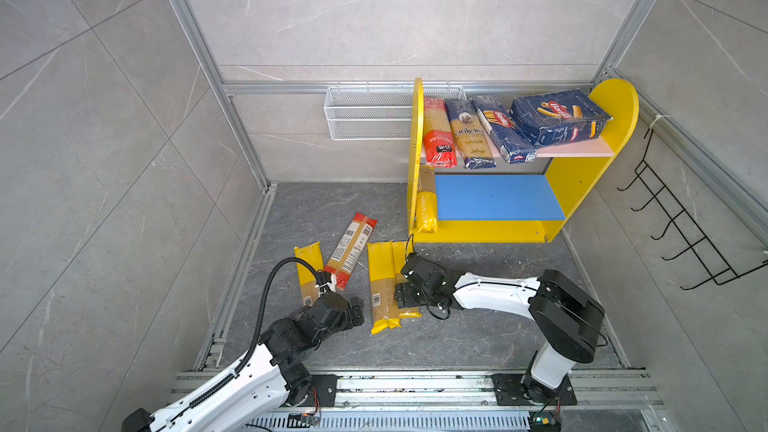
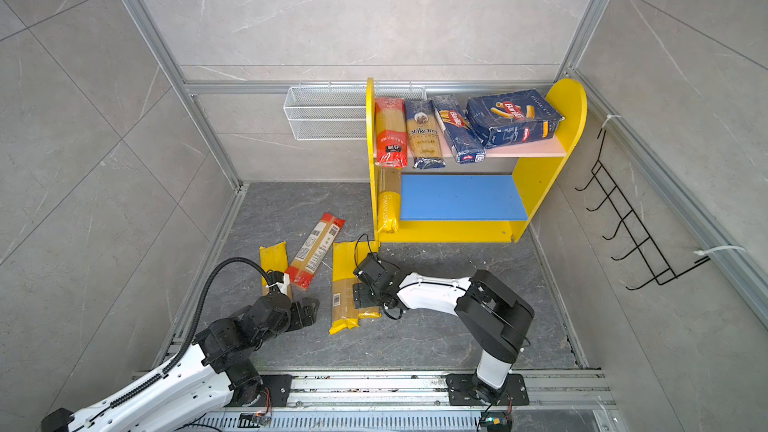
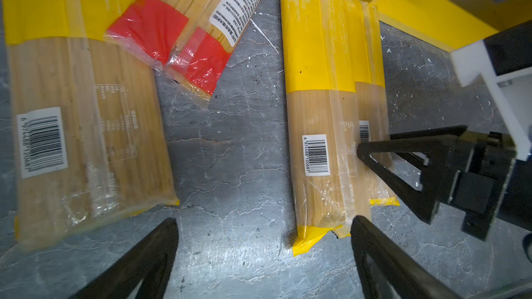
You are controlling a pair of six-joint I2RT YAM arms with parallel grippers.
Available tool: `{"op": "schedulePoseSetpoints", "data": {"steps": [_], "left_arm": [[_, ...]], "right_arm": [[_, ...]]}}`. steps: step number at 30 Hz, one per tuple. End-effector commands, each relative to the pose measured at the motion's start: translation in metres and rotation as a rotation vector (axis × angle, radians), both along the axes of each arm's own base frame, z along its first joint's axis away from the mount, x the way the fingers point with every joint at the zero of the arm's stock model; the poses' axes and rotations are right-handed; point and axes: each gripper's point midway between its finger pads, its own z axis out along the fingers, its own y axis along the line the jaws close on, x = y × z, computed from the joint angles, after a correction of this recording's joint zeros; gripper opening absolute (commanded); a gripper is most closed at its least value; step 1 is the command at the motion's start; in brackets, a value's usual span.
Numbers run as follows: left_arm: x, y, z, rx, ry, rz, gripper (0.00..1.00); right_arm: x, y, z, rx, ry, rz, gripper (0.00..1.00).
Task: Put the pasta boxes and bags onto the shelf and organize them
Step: 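Lower the right gripper onto the yellow spaghetti bag nearest the shelf and close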
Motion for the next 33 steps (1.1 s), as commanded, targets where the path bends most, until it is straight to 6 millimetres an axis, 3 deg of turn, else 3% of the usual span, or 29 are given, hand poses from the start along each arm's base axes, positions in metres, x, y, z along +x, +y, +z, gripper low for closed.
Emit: {"op": "schedulePoseSetpoints", "data": {"steps": [1,5,9,16,21,23,33], "left_arm": [[-0.003,0.012,0.0,0.012,-0.006,0.04,0.96],[-0.005,0.016,0.002,0.008,-0.015,0.039,0.96],[-0.008,0.02,0.004,0.009,-0.023,0.036,0.96],[-0.01,0.024,0.01,0.006,-0.04,0.038,0.96],[-0.008,0.02,0.013,0.006,-0.042,0.028,0.96],[-0.006,0.019,0.013,0.014,-0.038,0.022,0.96],[-0.001,0.016,0.029,0.021,-0.056,0.018,0.96]], "right_arm": [[-0.004,0.002,-0.015,-0.1,0.028,0.027,0.84],[-0.006,0.01,-0.027,-0.166,0.047,0.042,0.83],[-0.007,0.004,-0.041,-0.253,0.069,0.031,0.84],[-0.023,-0.036,-0.069,-0.421,0.124,-0.026,0.82],[-0.045,-0.055,-0.086,-0.374,0.161,-0.051,0.66],[-0.051,-0.062,-0.089,-0.359,0.163,-0.066,0.6],[-0.069,-0.106,-0.088,-0.407,0.15,-0.112,0.57]]}}
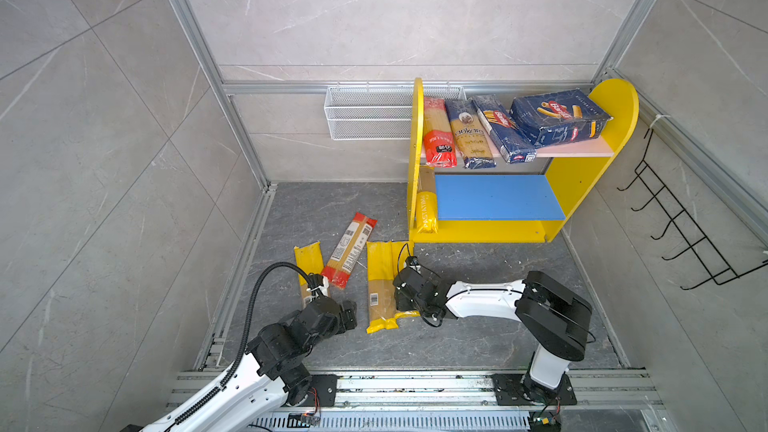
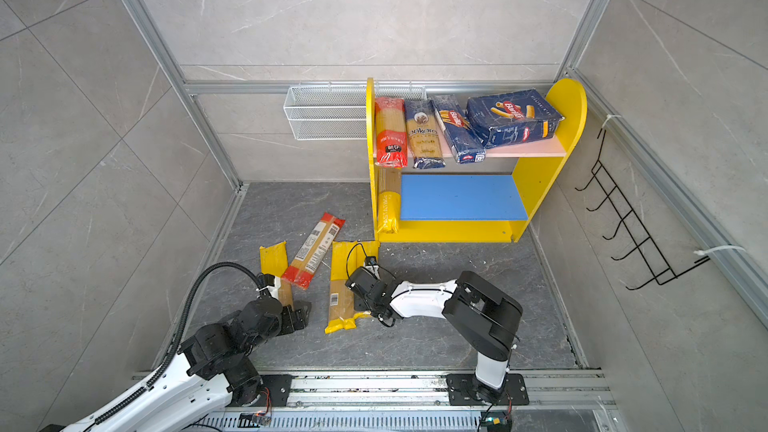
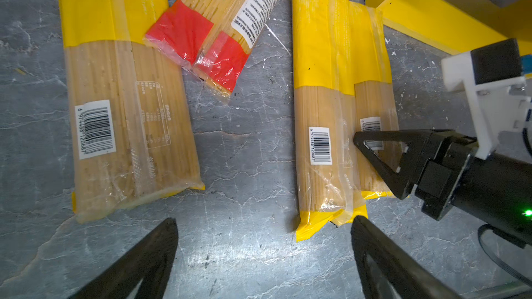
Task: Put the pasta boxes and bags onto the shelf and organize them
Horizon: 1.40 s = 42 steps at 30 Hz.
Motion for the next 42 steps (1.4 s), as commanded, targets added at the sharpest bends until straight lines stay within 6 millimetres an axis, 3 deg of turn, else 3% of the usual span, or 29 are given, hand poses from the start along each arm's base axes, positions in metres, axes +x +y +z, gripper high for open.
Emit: {"op": "schedulePoseSetpoints", "data": {"steps": [1,7,9,11,13,31,36,42], "left_arm": [[0.007,0.0,0.02,-0.002,-0.051,0.004,0.96],[0.009,-0.002,0.022,0.003,-0.053,-0.002,0.96],[0.01,-0.004,0.023,0.004,-0.053,-0.006,0.96],[0.011,-0.005,0.024,0.004,-0.054,-0.01,0.96],[0.011,-0.005,0.024,0.006,-0.052,-0.013,0.95],[-0.007,0.019,0.029,-0.007,-0.064,0.017,0.93],[-0.008,0.019,0.027,-0.016,-0.063,0.018,0.93],[-0.008,0.019,0.026,-0.014,-0.061,0.017,0.93]], "right_arm": [[-0.068,-0.102,-0.068,-0.361,0.265,-0.033,0.57],[-0.073,-0.123,-0.062,-0.405,0.247,-0.055,0.57],[-0.073,-0.122,-0.064,-0.41,0.247,-0.047,0.64],[-0.07,-0.118,-0.064,-0.418,0.247,-0.033,0.76],[-0.067,-0.111,-0.062,-0.404,0.233,-0.03,0.81],[-0.064,-0.077,-0.057,-0.391,0.131,-0.014,0.85],[-0.069,-0.074,-0.07,-0.424,0.13,0.008,0.86],[-0.085,-0.091,-0.107,-0.51,0.15,-0.017,0.85]]}}
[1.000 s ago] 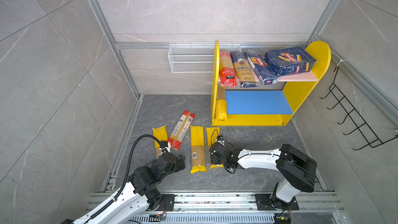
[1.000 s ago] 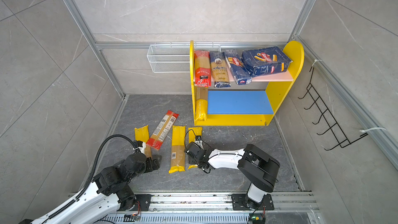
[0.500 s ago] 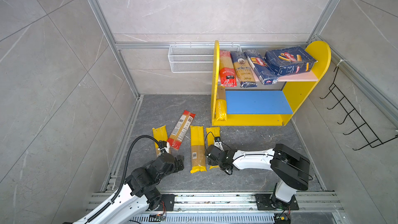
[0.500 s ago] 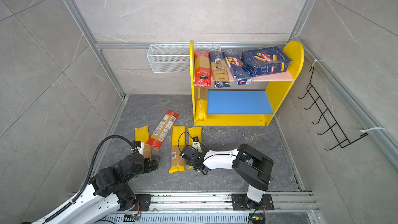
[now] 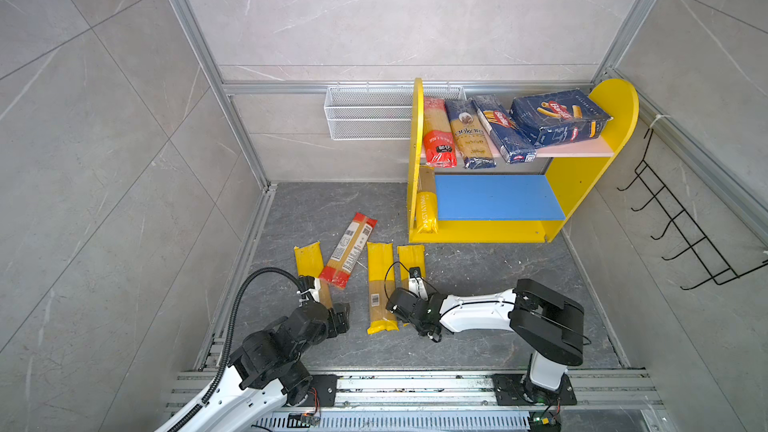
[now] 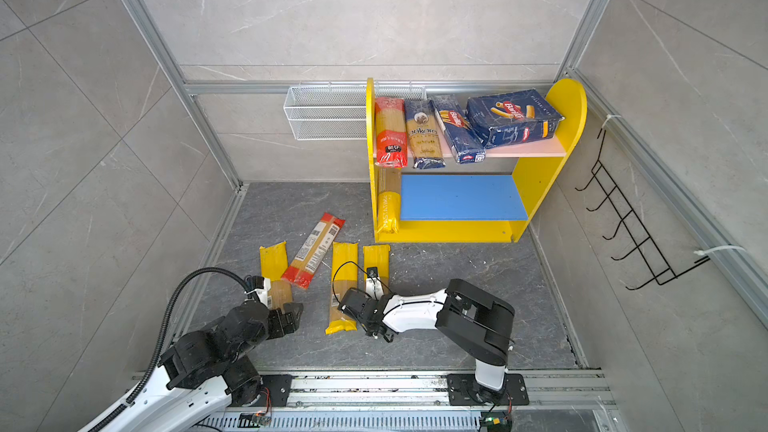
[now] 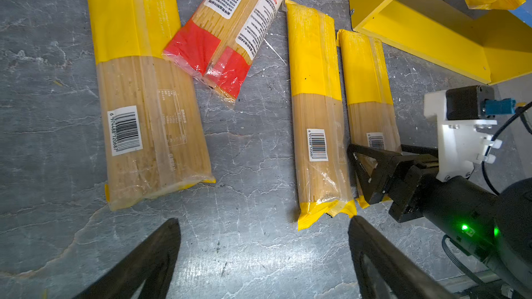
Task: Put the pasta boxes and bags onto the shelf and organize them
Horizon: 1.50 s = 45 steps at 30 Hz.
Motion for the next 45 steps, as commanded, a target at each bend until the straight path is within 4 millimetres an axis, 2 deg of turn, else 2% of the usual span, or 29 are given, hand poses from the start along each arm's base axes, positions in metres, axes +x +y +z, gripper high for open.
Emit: {"op": "schedulePoseSetpoints", "data": {"steps": [1,4,7,10,12,15,21,26,36,45], "left_arm": [[0.003,0.004,0.01,-0.007,-0.025,0.026,0.93],[0.002,0.004,0.011,-0.015,-0.023,0.021,0.93],[0.001,0.004,0.01,-0.023,-0.024,0.021,0.92],[0.0,0.004,0.009,-0.031,-0.02,0.023,0.92],[0.0,0.003,0.009,-0.034,-0.018,0.022,0.92],[0.0,0.003,0.01,-0.032,-0.017,0.022,0.92],[0.003,0.002,0.017,-0.023,-0.027,0.019,0.92],[0.004,0.0,0.024,-0.025,-0.031,0.015,0.91],[0.014,-0.011,0.03,0.004,-0.029,0.0,0.91],[0.027,-0.028,0.041,0.026,-0.027,-0.03,0.92]], "right_arm": [[-0.074,-0.074,-0.1,-0.293,0.341,0.011,0.84],[-0.086,-0.082,-0.118,-0.321,0.365,-0.002,0.77],[-0.098,-0.097,-0.134,-0.356,0.388,-0.04,0.55],[-0.108,-0.107,-0.145,-0.341,0.414,-0.06,0.43],[-0.115,-0.112,-0.149,-0.298,0.429,-0.068,0.38],[-0.121,-0.113,-0.143,-0.194,0.427,-0.066,0.32],[-0.121,-0.093,-0.115,0.015,0.393,0.011,0.17],[-0.113,-0.079,-0.08,0.144,0.325,0.055,0.16],[-0.101,-0.081,-0.008,0.347,0.191,0.059,0.14],[-0.099,-0.093,0.041,0.565,0.108,0.054,0.13]]}}
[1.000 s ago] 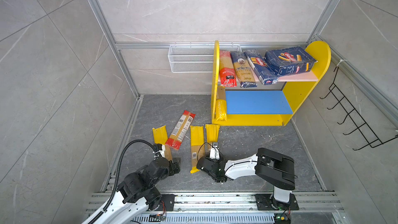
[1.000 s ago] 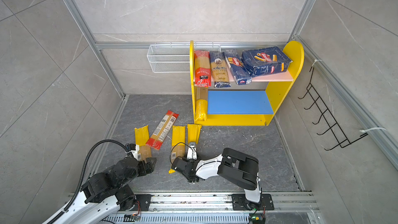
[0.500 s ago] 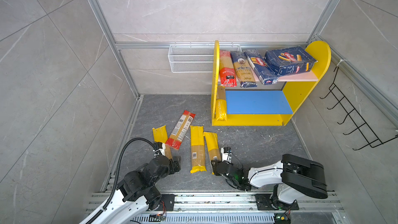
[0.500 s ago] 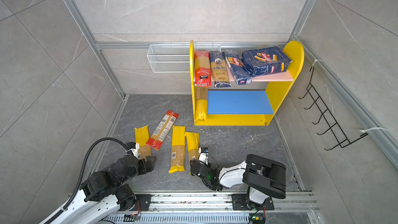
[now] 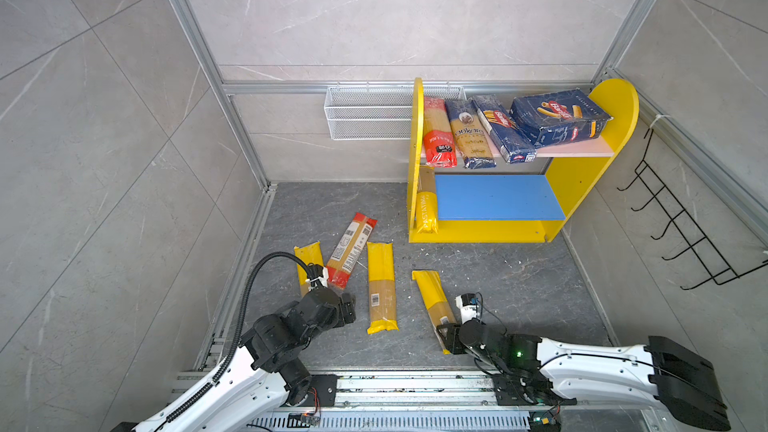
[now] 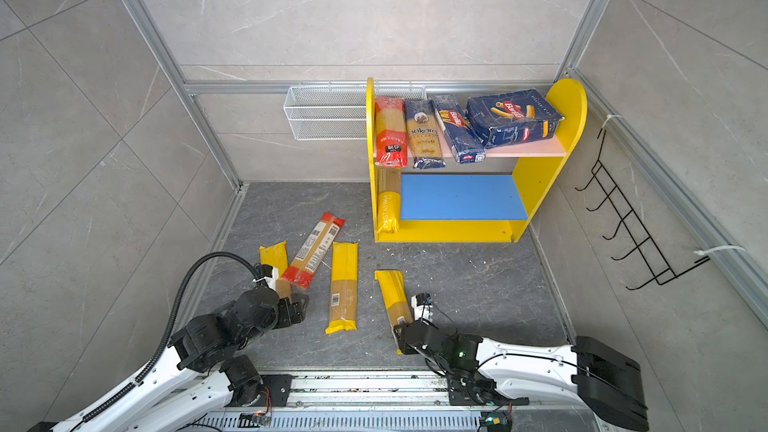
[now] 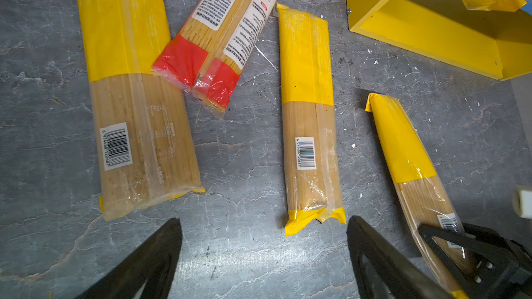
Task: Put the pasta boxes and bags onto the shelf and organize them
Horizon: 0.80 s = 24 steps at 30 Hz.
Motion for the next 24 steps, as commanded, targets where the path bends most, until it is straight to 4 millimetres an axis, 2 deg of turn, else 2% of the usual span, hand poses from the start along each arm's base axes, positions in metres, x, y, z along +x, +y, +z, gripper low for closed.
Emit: {"op": "schedulePoseSetpoints", "data": {"steps": [1,6,9,13,17,21,24], "left_arm": [[0.011,-0.01,0.023,-0.021,-0.058,-0.021,0.92],[0.019,-0.02,0.029,-0.014,-0.064,-0.039,0.93],[0.024,-0.025,0.032,-0.005,-0.063,-0.049,1.0],[0.029,-0.031,0.037,-0.005,-0.065,-0.051,1.0],[0.035,-0.038,0.04,0.003,-0.072,-0.061,1.0],[0.041,-0.047,0.044,0.006,-0.075,-0.078,1.0],[0.046,-0.052,0.05,0.006,-0.087,-0.092,1.0]], "right_arm": [[-0.004,-0.011,0.008,0.028,0.018,-0.027,0.13],[-0.004,-0.025,0.032,0.066,-0.026,-0.043,0.13],[-0.005,-0.034,0.05,0.107,-0.057,-0.052,0.13],[-0.006,-0.05,0.074,0.152,-0.107,-0.074,0.13],[-0.006,-0.062,0.09,0.162,-0.137,-0.089,0.13],[-0.003,-0.065,0.103,0.133,-0.157,-0.095,0.13],[0.002,-0.068,0.121,0.096,-0.207,-0.093,0.13]]}}
